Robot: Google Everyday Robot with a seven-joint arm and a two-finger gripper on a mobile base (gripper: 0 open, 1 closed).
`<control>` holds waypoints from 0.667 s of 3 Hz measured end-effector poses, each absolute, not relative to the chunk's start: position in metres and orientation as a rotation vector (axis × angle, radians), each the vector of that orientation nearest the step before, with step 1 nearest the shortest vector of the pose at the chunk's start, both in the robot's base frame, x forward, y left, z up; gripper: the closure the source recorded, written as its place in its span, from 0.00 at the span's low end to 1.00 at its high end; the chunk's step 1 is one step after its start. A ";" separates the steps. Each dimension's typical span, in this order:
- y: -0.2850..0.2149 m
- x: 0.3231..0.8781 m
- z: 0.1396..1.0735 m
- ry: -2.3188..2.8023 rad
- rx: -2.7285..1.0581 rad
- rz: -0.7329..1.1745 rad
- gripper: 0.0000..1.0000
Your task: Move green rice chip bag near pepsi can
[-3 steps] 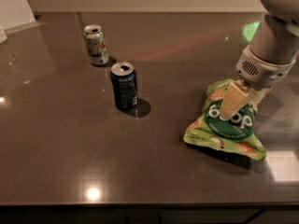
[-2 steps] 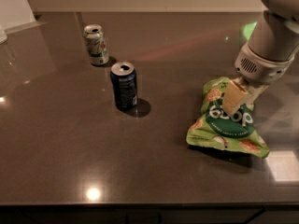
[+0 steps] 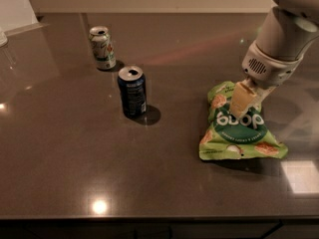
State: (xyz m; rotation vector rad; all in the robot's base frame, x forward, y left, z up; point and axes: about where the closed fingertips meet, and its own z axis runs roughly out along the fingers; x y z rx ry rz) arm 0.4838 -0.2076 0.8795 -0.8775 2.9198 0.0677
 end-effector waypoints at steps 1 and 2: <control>-0.208 0.484 0.880 2.920 -0.878 0.068 1.00; -0.206 0.484 0.881 2.917 -0.882 0.071 1.00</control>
Offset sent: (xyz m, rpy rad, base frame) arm 0.0317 0.0999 0.0164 0.1908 -0.0184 0.3277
